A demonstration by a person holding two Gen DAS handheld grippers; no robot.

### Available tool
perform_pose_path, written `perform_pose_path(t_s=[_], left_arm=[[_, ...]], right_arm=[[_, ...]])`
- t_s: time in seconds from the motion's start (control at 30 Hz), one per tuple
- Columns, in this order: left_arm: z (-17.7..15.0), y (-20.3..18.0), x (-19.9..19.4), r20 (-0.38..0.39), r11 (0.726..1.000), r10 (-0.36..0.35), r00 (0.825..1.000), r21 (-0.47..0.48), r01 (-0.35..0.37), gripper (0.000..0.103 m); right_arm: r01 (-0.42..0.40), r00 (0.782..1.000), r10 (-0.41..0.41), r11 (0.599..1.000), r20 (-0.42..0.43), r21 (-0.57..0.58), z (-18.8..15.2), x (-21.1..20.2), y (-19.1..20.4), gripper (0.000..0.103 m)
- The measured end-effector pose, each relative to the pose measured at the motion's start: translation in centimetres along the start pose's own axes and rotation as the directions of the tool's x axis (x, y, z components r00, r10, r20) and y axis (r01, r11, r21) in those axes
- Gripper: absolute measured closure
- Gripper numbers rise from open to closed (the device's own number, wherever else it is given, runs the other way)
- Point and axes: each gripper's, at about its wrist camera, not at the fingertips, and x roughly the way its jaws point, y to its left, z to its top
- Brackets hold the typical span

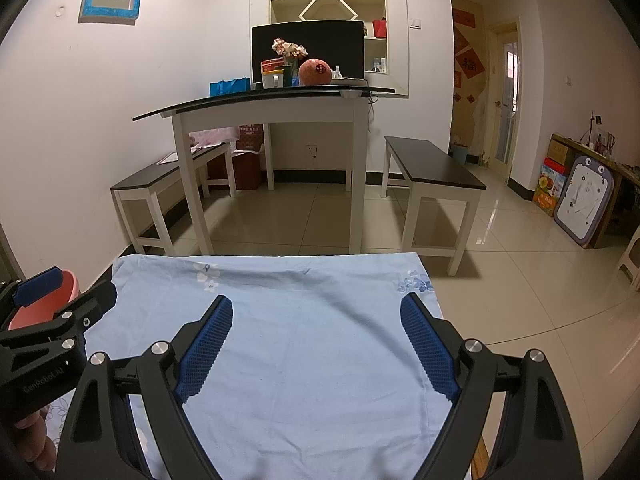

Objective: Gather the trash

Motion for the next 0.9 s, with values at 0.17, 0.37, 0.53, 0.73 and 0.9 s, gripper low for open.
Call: perform_pose_path(t_s=[0.17,0.37,0.53,0.73,0.9], left_arm=[[-0.01,0.00,0.01,-0.001,1.000,-0.001,1.000,0.000,0.001,0.019],[-0.06,-0.04,0.10,-0.002,1.000,-0.002,1.000,0.002,0.002,0.019],[-0.19,-0.27,0.31,-0.005,1.000,-0.005,1.000,0.006,0.005,0.019],[-0.32,-0.45,0.42,-0.006,1.000,-0.006,1.000,0.007,0.006,0.019],[-0.29,-0.54,0.67,-0.008,1.000,-0.011,1.000,0.009,0.011,0.019]], right_arm=[[0.000,1.000,0.000,1.000,0.001,-0.002,0.04,0.03,0.07,0.019],[0.001,1.000,-0.001,1.000,0.001,-0.003,0.05,0.04,0.09,0.019],[0.001,1.000,-0.001,1.000,-0.001,-0.004,0.03,0.13,0.07,0.019],[0.001,1.000,-0.001,1.000,0.000,-0.004,0.14,0.15,0.13,0.019],[0.002,1.000,-0.002,1.000,-0.003,-0.003,0.00,0.36,-0.03,0.019]])
